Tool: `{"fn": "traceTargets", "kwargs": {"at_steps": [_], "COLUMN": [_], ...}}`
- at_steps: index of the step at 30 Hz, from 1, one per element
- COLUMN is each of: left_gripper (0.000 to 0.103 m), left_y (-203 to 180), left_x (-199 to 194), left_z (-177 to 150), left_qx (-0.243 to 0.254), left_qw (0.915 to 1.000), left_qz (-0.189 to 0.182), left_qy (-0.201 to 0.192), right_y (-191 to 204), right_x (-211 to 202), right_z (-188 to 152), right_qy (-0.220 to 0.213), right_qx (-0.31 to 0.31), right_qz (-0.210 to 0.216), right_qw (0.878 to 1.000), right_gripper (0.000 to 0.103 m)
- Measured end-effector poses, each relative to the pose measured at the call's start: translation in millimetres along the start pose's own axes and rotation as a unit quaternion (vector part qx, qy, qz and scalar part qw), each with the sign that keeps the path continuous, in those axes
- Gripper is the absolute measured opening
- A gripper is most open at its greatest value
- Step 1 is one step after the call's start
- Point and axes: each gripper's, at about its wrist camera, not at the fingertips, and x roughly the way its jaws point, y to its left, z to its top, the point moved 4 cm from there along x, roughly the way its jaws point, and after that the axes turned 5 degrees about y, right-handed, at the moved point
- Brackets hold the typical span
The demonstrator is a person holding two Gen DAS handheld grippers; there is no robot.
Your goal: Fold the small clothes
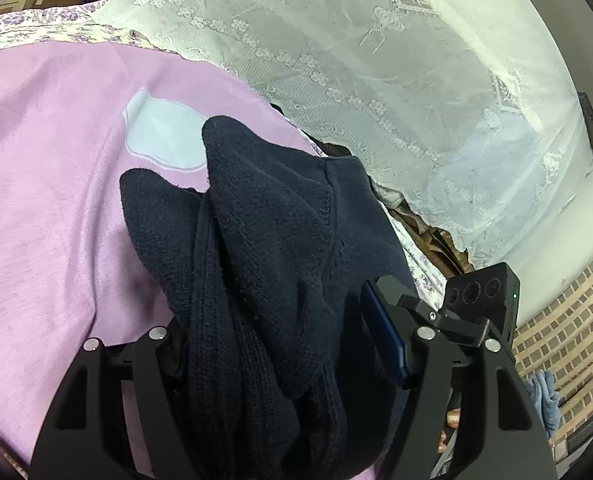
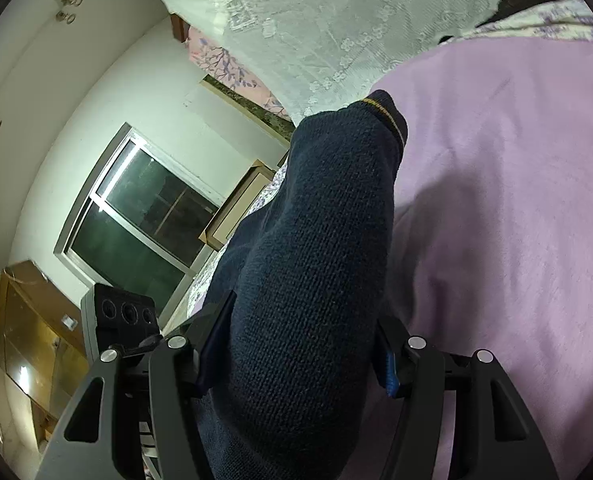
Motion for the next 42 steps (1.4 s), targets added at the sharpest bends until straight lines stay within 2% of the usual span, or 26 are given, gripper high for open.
{"fn": "traceTargets", "kwargs": {"at_steps": [5, 12, 23, 27, 34, 42], "left_gripper": [0.068, 0.068, 0.068, 0.068, 0.069, 0.069], "left_y": [2.0, 19.3, 88.2, 120.3, 180.0, 230.1], "left_x": [-18.5, -56.7, -168.9, -206.4, -263.5, -283.8], "left_z": [-1.4, -0.6, 6.1, 1.3, -20.5, -44.2], "left_qx": [-0.001, -0.008, -0.053, -0.081, -0.136, -0.19], "left_qw": [0.9999, 0.9991, 0.9924, 0.9872, 0.973, 0.9581], "left_qz": [0.014, 0.041, 0.084, 0.1, 0.128, 0.145], "left_qy": [-0.001, -0.007, -0.073, -0.094, -0.136, -0.158], "right_y": [16.2, 48.8, 144.5, 181.8, 235.1, 256.6], "right_x": [5.1, 36.4, 128.3, 171.7, 242.1, 296.5], "right_z": [-2.1, -7.8, -26.2, -42.1, -68.3, -100.9], "right_qy": [0.007, 0.034, 0.102, 0.139, 0.209, 0.283], "right_qx": [-0.009, -0.014, -0.069, -0.089, -0.12, -0.163], "right_qz": [0.007, 0.027, 0.069, 0.083, 0.107, 0.103], "right_qw": [1.0, 0.999, 0.99, 0.983, 0.965, 0.94], "right_gripper": [0.061, 0.061, 0.061, 0.061, 0.061, 0.061]}}
